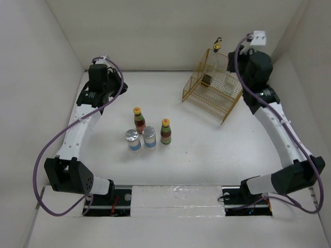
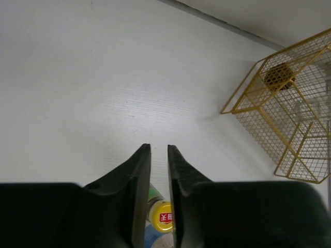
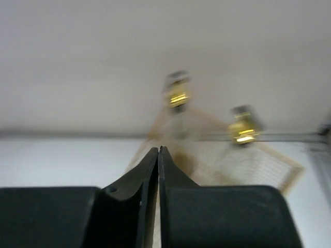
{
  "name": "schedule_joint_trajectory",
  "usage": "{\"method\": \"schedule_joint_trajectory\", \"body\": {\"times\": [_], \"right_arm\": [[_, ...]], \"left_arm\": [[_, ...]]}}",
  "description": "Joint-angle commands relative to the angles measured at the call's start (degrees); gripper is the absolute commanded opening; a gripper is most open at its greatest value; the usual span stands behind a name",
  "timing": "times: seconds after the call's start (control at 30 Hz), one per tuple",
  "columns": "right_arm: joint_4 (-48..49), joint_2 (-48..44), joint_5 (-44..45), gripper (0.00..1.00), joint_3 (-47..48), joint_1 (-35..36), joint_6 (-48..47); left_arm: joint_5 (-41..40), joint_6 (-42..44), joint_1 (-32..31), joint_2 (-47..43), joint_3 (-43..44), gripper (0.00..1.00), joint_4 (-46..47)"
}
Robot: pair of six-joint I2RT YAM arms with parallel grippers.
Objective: Organize the condiment bottles
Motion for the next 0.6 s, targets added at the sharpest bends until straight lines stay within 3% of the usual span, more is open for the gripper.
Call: {"method": "schedule_joint_trajectory", "body": {"times": [0.0, 0.1, 0.13, 0.17, 0.2, 0.3, 0.57], "right_arm": [[-0.68, -4.60, -19.38, 0.13, -7.44, 9.29, -6.27], [-3.48, -10.41, -26.52, 0.58, -16.15, 17.71, -8.75], [-4.63, -12.07, -28.10, 0.77, -18.60, 19.31, -8.75], [-5.51, -12.61, -30.47, 0.83, -19.76, 20.90, -8.75], [-6.04, -12.62, -31.10, 0.87, -20.81, 24.05, -8.75], [-6.05, -12.09, -31.11, 0.94, -24.16, 29.24, -9.36], [-0.35, -1.81, -27.34, 0.98, -25.31, 32.34, -9.36]], "left_arm": [[-0.70, -0.29, -0.14, -1.37, 3.15, 0.12, 2.10], [-0.70, -0.99, -0.14, -1.37, 3.15, 0.11, 2.10], [-0.70, -1.00, -0.14, -1.37, 3.67, 0.12, 2.10], [-0.18, -1.00, -0.14, -1.37, 3.68, 0.16, 1.58], [0.70, -1.52, -0.14, -1.37, 3.68, 0.26, 1.57], [0.71, -1.52, -0.14, -0.85, 4.90, 0.38, 1.57], [1.23, -1.52, -0.14, -0.23, 6.05, 0.39, 1.57]]}}
